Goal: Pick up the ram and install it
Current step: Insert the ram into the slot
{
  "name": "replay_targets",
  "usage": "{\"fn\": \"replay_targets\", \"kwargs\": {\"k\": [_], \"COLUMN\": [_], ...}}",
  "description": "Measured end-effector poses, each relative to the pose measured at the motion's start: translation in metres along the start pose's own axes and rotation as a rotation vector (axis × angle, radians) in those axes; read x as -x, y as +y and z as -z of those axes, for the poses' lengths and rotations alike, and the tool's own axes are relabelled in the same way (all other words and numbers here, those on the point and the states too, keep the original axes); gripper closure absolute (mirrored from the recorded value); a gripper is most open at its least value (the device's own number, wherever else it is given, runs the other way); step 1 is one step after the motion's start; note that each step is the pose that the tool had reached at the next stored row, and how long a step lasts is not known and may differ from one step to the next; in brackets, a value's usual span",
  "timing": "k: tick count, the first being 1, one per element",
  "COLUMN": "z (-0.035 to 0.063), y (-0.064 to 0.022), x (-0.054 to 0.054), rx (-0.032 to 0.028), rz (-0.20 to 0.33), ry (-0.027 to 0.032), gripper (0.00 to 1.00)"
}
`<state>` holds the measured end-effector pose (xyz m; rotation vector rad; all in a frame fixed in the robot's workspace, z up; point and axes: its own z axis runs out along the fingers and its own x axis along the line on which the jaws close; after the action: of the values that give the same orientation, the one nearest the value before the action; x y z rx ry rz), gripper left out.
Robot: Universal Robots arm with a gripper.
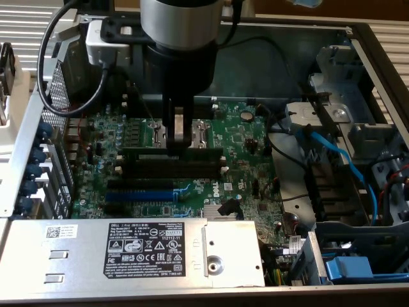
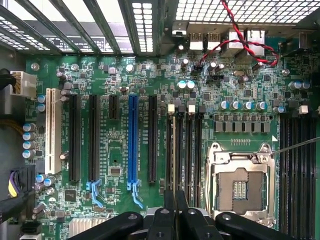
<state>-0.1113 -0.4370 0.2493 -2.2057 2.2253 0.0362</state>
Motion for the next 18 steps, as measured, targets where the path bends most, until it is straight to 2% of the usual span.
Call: {"fn": "replay_targets", "kwargs": {"k": [3,9,15,18], "z": [-0.0006,-0.0014,-0.0032,-0.0037], "y": [0.0,0.0,-0.0001,-0.0001], "x": [0.0002,0.0001,0.0033,0.0033], "rx": [0.0001,0.0001,0.0002,0.0001], "rz": [0.0,0.0,0.0,0.0], "ry": [0.0052,0.0074,0.0138,0.0148], "gripper": [0.88,0.88,0.88,0.88]}}
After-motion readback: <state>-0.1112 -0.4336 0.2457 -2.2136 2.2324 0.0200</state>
